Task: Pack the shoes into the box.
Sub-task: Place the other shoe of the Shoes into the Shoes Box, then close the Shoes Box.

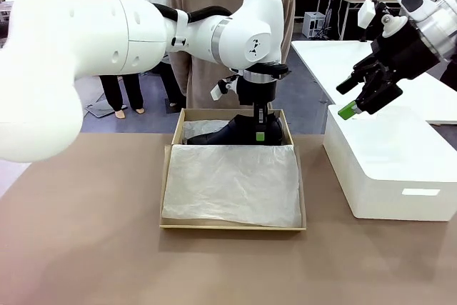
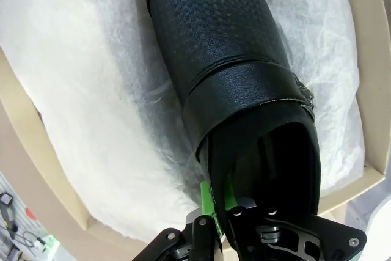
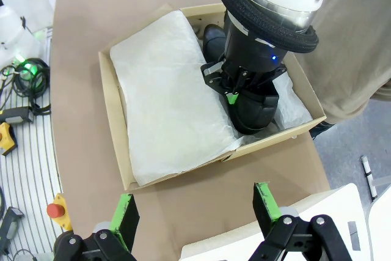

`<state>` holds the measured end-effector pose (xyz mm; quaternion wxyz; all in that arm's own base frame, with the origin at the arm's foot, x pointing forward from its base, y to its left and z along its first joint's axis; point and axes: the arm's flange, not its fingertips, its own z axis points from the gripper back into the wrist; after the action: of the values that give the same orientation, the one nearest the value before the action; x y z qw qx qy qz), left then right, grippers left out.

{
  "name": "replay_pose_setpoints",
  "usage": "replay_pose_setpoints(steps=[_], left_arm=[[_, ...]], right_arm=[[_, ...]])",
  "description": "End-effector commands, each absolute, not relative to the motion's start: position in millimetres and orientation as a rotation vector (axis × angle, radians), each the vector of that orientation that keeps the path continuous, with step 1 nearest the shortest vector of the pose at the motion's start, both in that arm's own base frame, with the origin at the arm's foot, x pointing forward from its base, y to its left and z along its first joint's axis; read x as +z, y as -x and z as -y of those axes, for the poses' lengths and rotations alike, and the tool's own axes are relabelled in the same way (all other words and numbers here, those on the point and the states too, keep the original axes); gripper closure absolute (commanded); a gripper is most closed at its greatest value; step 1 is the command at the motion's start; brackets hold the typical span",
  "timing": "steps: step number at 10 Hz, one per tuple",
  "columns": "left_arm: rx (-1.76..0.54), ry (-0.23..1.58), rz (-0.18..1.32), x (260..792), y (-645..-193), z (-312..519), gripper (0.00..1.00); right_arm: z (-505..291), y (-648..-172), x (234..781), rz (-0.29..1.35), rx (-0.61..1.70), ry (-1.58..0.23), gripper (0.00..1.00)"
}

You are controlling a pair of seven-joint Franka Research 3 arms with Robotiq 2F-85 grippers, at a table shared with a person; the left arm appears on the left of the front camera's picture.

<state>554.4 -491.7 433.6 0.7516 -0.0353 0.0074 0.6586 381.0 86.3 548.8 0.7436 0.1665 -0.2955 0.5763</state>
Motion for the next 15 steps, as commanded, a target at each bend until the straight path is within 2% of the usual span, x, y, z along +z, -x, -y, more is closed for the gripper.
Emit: replay_pose_setpoints(steps=[1, 3, 4, 8, 9, 10, 15], left_arm=[[1.493, 0.052, 0.001, 450.8, -555.3, 496.1, 0.55], [1.504, 0.044, 0.018, 472.8, -553.0, 491.3, 0.15], [1.511, 0.024, 0.013, 488.6, -552.3, 487.5, 0.0], [1.514, 0.042, -0.023, 535.7, -553.8, 459.1, 0.0], [1.378, 0.023, -0.247, 522.6, -571.1, 433.4, 0.0], [1.472, 0.07, 0.001, 533.6, -547.8, 462.1, 0.0], [1.472, 0.07, 0.001, 533.6, -547.8, 462.1, 0.0]], right_arm=[[-85.6, -383.2, 549.3, 0.672, 1.284, -0.387, 0.0], [-85.6, -383.2, 549.3, 0.672, 1.284, -0.387, 0.0], [-85.6, -383.2, 549.3, 0.672, 1.284, -0.387, 0.0], [-85.6, -383.2, 549.3, 0.672, 1.284, -0.387, 0.0], [-85.6, -383.2, 549.3, 0.672, 1.284, -0.387, 0.0], [-85.6, -383.2, 549.3, 0.672, 1.284, -0.387, 0.0], [-85.6, -383.2, 549.3, 0.672, 1.284, -0.387, 0.0]])
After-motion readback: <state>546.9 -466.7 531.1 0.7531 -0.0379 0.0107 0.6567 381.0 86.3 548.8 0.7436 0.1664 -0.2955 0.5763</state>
